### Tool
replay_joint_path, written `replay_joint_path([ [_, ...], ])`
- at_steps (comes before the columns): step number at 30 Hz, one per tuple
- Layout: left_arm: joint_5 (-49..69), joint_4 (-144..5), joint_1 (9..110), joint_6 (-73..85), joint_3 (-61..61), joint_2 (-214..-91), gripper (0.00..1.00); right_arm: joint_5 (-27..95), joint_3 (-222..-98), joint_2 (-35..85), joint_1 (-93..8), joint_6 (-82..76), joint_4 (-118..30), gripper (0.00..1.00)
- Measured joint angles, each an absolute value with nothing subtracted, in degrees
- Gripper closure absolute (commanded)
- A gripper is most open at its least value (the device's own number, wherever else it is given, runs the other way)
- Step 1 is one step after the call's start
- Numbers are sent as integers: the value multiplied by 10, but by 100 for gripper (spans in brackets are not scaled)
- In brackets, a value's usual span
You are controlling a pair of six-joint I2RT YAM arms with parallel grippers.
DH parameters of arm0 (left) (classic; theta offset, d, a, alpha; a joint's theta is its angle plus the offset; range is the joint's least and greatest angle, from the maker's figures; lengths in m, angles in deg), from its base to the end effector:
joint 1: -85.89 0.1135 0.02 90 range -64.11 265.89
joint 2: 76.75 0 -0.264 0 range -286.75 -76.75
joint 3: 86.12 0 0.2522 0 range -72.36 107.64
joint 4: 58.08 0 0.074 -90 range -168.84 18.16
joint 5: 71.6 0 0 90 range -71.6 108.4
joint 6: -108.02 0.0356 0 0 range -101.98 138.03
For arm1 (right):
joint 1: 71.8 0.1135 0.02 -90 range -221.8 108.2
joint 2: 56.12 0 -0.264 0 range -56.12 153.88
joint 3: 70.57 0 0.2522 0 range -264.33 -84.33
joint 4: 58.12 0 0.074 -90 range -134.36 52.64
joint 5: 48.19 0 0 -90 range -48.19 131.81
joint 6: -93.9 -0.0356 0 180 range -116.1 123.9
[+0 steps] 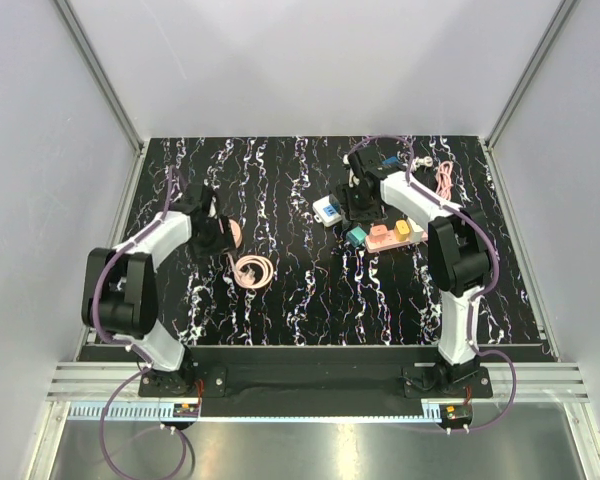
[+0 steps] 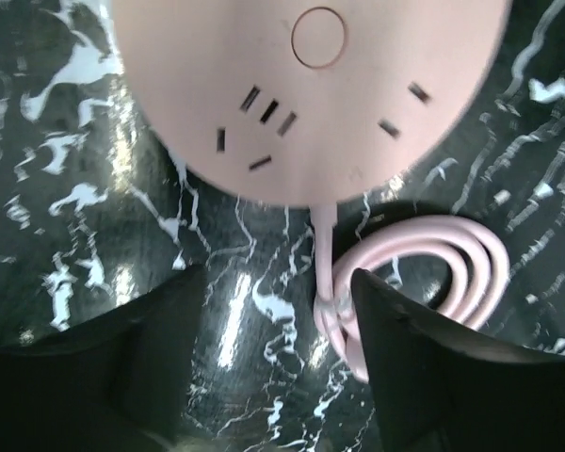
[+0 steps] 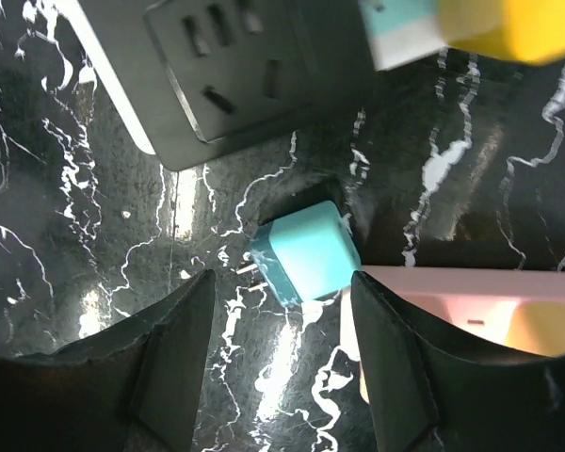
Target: Insert the plug
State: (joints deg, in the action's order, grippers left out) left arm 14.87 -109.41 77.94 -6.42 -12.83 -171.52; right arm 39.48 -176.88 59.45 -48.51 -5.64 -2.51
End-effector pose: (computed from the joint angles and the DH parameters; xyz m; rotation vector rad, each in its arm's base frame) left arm 0.3057 -0.0449 0.1796 -0.3974 2.8358 -0.2054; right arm 0.3938 0.1711 0.2119 -0.3383 2.7024 0.2247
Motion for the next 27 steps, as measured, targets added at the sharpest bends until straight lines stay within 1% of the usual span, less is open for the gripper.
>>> replay_joint_path([
  [4,140,-1096,780,-64,-128,-1651,28,412,-1788,622,-474,-35,-9,40],
  [6,130,-1096,780,-62,-127,-1622,28,422,-1793,636,-472,-26,0,44],
  [10,116,-1096,780,-55,-123,-1586,28,439,-1799,648,-470,-15,10,45],
  [19,95,-1097,780,-39,-123,-1551,27,443,-1799,649,-469,0,10,45],
  [22,94,-1097,780,-36,-123,-1543,27,443,-1799,649,-468,3,10,43],
  [23,93,-1097,780,-35,-123,-1541,27,443,-1799,649,-467,5,10,40],
  [27,91,-1097,780,-32,-123,-1538,27,444,-1799,649,-464,11,13,39],
])
